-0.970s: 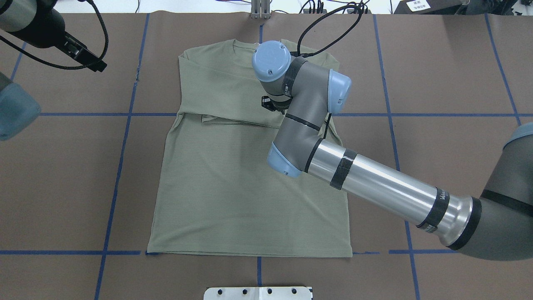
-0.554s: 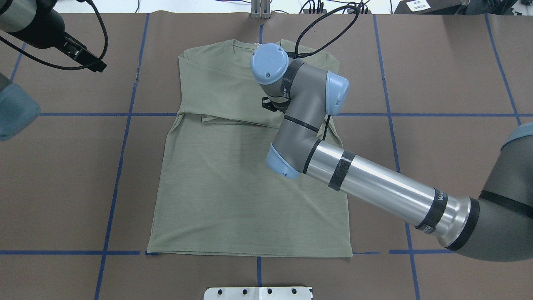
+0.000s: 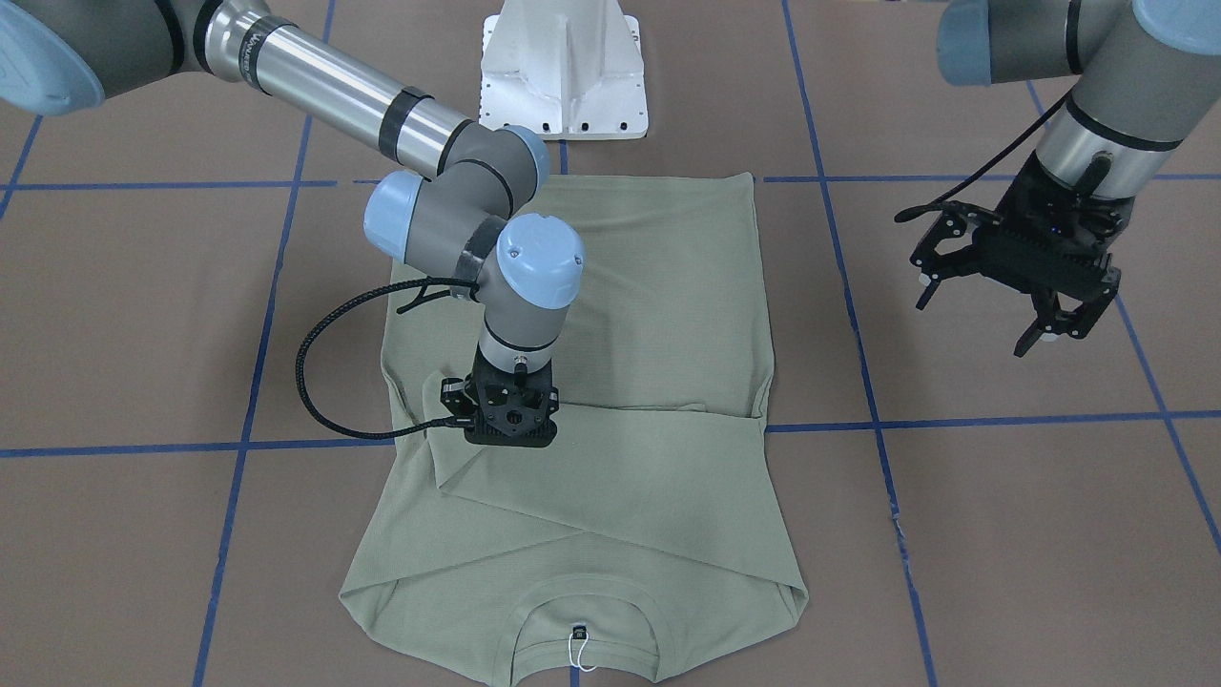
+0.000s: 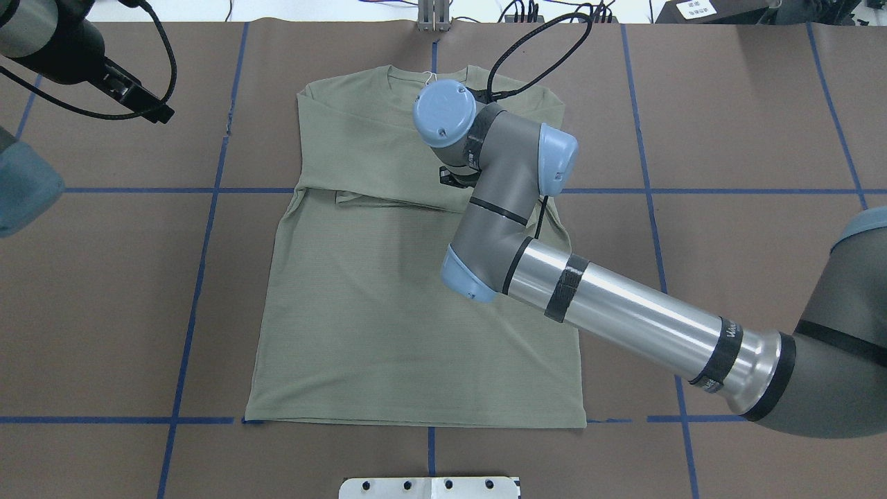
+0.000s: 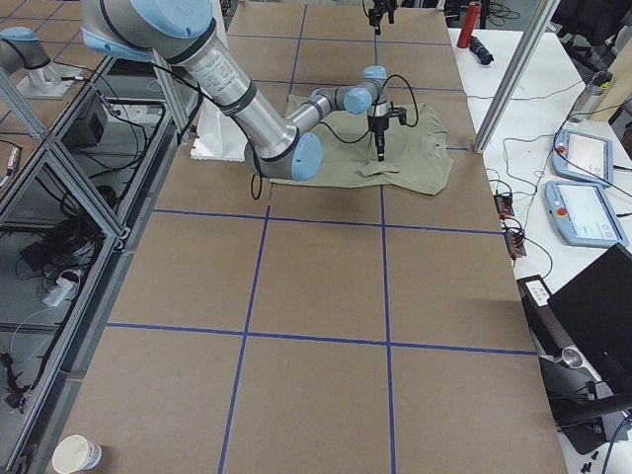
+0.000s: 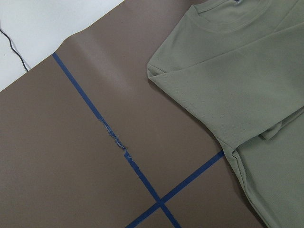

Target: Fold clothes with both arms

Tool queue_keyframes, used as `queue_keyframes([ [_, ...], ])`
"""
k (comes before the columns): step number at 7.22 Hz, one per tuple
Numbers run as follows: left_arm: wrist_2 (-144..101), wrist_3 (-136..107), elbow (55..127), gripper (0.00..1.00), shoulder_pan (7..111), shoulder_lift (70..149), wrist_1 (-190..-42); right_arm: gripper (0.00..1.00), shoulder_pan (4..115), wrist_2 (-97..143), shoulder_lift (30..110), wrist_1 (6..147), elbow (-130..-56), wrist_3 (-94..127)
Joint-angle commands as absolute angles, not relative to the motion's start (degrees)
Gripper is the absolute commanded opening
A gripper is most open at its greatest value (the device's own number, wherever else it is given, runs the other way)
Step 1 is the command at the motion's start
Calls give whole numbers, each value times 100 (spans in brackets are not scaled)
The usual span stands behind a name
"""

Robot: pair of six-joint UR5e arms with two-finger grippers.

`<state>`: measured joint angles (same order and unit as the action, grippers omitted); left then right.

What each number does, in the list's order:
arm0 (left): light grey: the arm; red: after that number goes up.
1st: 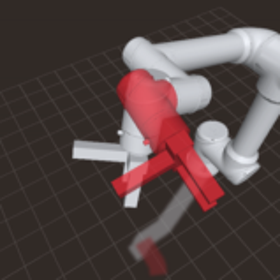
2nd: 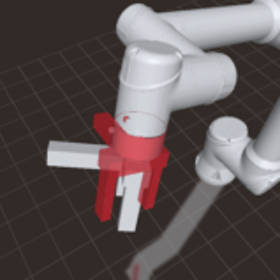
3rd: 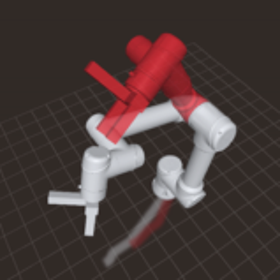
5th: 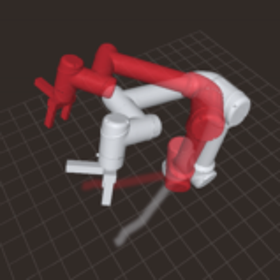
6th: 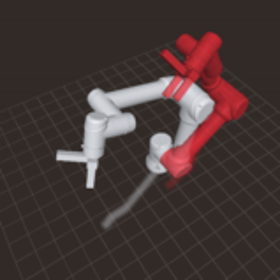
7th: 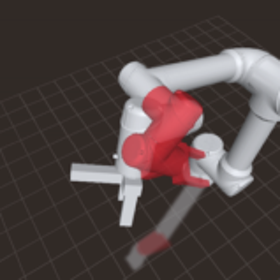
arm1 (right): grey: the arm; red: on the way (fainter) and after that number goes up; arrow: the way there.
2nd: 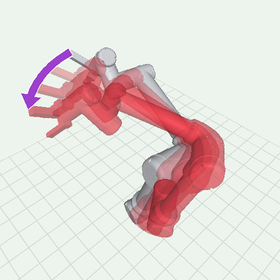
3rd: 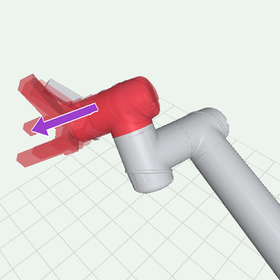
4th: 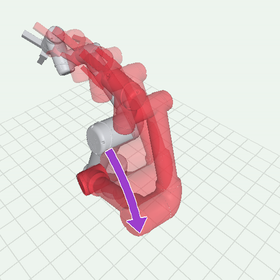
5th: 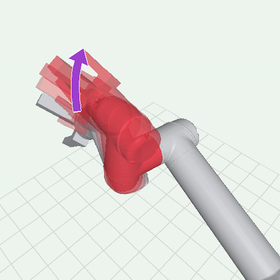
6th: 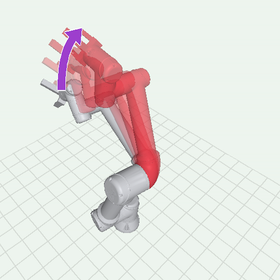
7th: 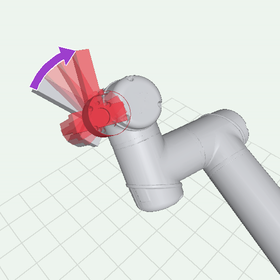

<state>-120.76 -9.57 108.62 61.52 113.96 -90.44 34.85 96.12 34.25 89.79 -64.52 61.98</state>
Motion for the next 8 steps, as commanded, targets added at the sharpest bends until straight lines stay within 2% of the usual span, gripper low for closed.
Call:
queue_keyframes([
  [1,-12076,-949,10863,100,6152,11391,-9044,0,3498,9606,3410,9070,-6486,6205],
  [3,-12085,-958,10863,100,6152,11391,-9044,0,3603,9624,3445,9228,-6634,6118],
  [6,-12199,-958,10889,100,6152,11391,-9044,0,3761,9589,4137,9853,-7627,5179],
  [8,-12199,-958,10881,100,6152,11382,-9035,0,3945,9554,4332,9844,-7717,4731],
])
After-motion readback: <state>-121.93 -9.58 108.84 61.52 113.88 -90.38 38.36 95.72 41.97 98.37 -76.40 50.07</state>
